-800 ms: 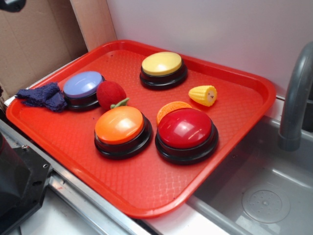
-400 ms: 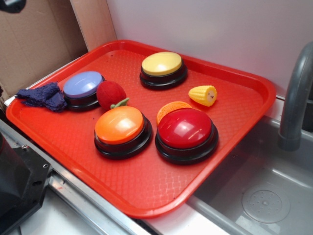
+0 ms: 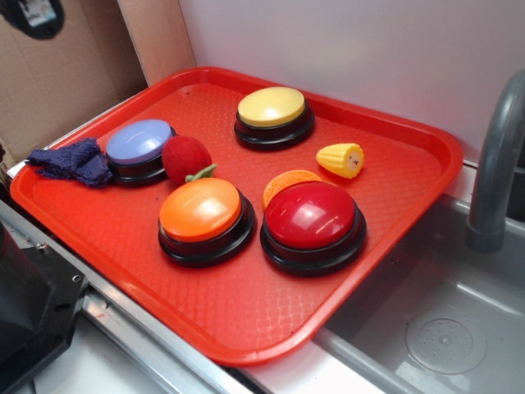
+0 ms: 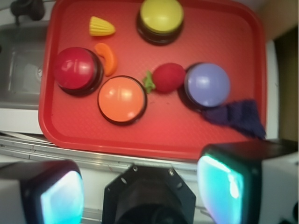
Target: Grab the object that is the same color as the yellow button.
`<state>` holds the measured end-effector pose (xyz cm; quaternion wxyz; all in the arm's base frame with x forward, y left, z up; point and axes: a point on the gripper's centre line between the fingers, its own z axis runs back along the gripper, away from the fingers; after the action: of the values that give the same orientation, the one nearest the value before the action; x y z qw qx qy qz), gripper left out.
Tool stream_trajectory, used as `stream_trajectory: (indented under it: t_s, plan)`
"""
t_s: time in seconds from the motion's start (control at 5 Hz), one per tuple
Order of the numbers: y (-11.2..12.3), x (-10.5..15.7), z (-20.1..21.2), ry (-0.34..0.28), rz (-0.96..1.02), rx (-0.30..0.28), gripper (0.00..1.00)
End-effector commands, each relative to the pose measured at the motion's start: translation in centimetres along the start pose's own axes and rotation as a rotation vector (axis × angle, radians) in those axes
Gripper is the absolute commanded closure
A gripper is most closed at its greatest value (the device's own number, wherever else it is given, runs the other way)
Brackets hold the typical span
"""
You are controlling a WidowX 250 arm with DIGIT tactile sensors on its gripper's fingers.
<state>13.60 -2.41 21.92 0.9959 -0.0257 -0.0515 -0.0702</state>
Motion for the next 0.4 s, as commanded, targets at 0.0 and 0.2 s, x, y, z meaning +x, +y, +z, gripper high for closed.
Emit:
stream_trajectory:
  t_s: [0.0,0.2]
  plan:
    - [-0.5,4.1,-0.9,0.000,-0.186,0.019,0.00]
    - [-1.2,6.2,-1.7,-0.028,-0.362,0.035,0.00]
